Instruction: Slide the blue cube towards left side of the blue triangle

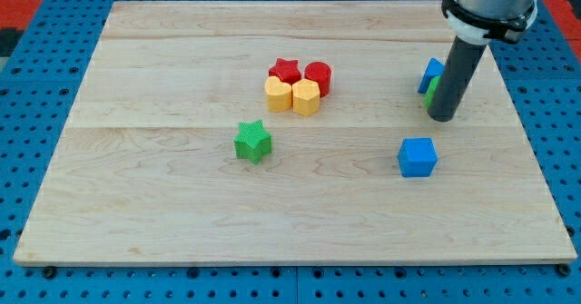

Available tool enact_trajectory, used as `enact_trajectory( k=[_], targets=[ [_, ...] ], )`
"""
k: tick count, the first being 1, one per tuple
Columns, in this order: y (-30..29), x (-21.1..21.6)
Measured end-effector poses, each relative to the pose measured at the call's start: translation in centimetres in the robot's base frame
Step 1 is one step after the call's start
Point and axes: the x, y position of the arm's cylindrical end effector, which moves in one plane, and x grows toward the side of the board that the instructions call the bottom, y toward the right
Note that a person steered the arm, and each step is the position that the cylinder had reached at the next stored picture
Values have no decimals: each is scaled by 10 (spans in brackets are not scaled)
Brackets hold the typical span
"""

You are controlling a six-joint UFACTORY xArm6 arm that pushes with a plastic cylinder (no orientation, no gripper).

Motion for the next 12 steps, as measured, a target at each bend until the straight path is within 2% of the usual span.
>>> enact_trajectory(
  k=[1, 2, 3, 4, 5, 6, 8, 10, 12],
  targets=[
    [-13, 2],
    [-52, 24],
    [-89, 63],
    [-86, 108],
    [-55, 114],
    [-33, 95],
    [-33, 42],
    [-34, 25],
    [-63, 27]
  ],
)
